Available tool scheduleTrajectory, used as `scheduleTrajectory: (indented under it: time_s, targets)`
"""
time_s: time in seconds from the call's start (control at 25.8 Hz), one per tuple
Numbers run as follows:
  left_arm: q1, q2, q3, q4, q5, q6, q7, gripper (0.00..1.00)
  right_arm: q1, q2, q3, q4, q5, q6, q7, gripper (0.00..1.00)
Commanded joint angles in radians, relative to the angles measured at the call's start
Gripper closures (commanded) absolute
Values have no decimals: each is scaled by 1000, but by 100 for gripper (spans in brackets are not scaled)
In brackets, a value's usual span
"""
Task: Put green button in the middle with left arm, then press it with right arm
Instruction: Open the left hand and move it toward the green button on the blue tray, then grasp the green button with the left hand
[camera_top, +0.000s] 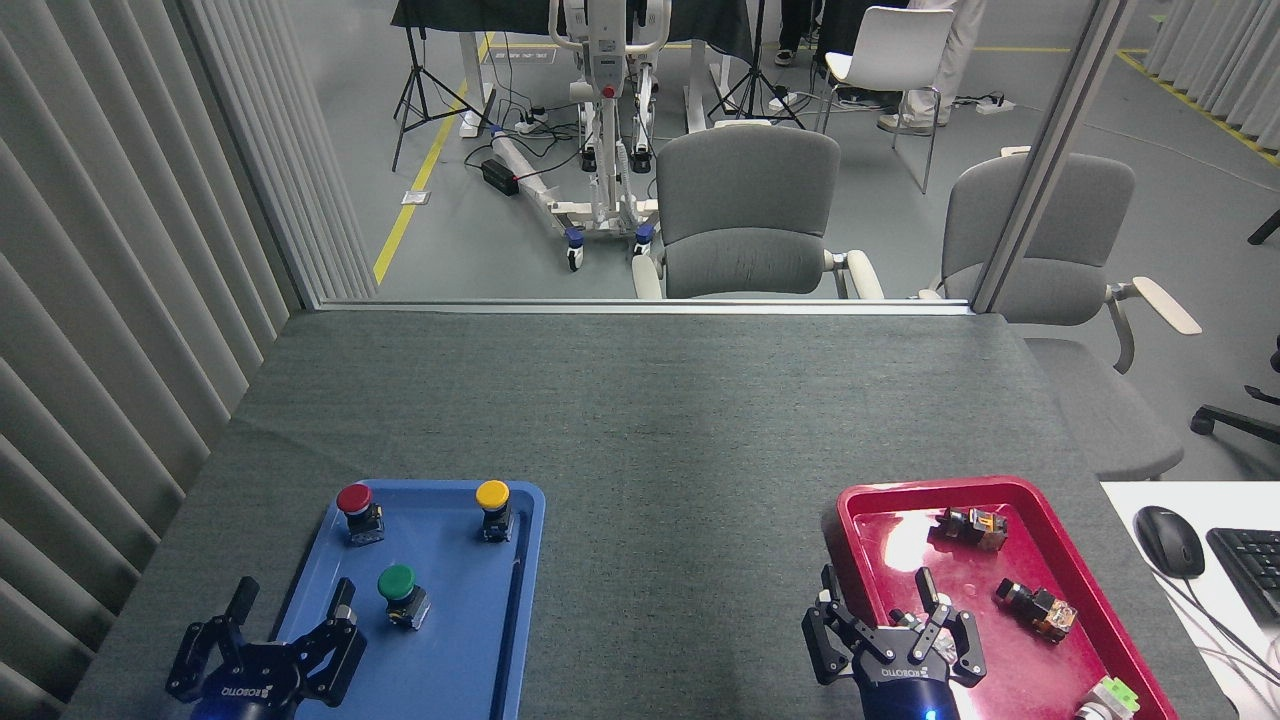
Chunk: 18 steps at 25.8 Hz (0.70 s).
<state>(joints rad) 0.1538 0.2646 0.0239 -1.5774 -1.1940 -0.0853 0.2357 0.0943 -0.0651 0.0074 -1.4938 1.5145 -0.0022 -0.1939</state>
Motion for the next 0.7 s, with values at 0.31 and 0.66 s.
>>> scheduleTrajectory:
  time_s: [0.31,0.66]
  targets:
    - [1,-5,-105,143,-12,9,27,1,-2,2,-1,0,0,8,-4,1]
    - [-146,28,-134,401,-13,-113,21,1,2,2,5,1,0,8,-4,1]
